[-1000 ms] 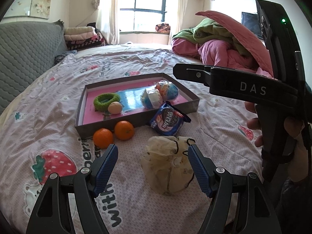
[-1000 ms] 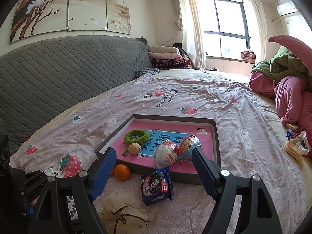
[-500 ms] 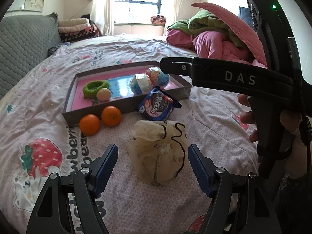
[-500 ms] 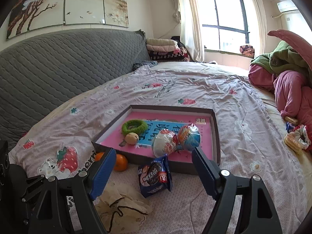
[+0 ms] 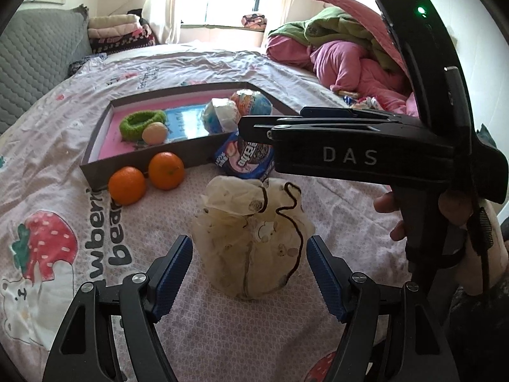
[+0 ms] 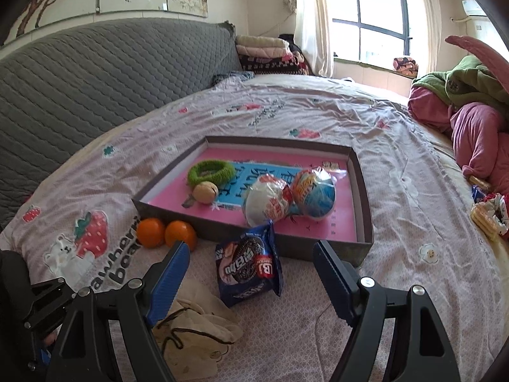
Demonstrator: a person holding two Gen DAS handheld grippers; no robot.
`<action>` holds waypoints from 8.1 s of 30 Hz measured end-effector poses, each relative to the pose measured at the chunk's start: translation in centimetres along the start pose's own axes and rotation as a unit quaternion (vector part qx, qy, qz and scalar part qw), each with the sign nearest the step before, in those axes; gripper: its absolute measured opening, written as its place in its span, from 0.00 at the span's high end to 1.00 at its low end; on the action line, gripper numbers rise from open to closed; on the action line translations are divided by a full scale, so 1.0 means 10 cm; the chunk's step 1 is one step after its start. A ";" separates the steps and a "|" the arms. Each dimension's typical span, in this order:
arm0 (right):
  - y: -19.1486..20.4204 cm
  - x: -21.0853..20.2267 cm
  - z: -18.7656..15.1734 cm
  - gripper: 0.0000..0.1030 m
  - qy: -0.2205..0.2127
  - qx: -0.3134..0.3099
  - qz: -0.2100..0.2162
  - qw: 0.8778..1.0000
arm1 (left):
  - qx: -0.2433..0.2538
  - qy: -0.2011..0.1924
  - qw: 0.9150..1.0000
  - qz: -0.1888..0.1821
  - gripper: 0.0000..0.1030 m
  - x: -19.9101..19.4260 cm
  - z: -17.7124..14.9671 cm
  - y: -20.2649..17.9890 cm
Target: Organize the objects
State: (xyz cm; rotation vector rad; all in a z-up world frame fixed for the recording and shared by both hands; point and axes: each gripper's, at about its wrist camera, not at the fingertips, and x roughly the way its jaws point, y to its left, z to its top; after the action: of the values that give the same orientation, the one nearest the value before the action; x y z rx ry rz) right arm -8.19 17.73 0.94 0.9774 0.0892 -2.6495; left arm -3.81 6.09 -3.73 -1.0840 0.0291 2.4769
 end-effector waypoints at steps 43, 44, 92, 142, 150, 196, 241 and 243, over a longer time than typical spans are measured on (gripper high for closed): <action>-0.01 0.60 -0.13 0.47 0.079 -0.005 0.032 0.996 | -0.011 0.011 1.000 0.006 0.27 0.51 0.09 0.13; -0.01 0.60 -0.13 0.47 0.079 -0.004 0.032 0.996 | -0.011 0.011 1.000 0.006 0.27 0.51 0.09 0.13; -0.09 0.26 -0.02 0.74 0.002 0.015 0.055 0.998 | -0.035 -0.045 0.998 0.017 0.86 0.14 0.17 0.28; -0.40 -0.25 0.39 0.74 -0.103 0.068 0.079 0.989 | -0.034 -0.092 0.991 0.088 0.85 -0.03 0.89 0.73; -0.39 -0.24 0.55 0.74 -0.111 0.051 0.072 0.990 | -0.035 -0.099 0.990 0.097 0.85 0.02 1.08 0.86; -0.91 0.48 0.29 0.74 -0.007 0.089 -0.075 0.993 | -0.072 -0.010 0.992 0.106 0.79 0.82 1.04 1.34; -1.01 0.37 0.31 0.52 -0.011 0.105 -0.119 0.987 | -0.081 -0.017 0.989 0.122 0.35 0.59 0.96 1.37; -1.01 0.34 0.32 0.52 -0.018 0.108 -0.115 0.987 | -0.078 -0.018 0.989 0.123 0.32 0.58 0.96 1.35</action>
State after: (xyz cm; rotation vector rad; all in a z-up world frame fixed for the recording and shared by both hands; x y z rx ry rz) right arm -15.79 25.89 0.66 1.0417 -0.1020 -2.9364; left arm -19.31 -2.11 -3.15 -1.1605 -0.0460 2.7578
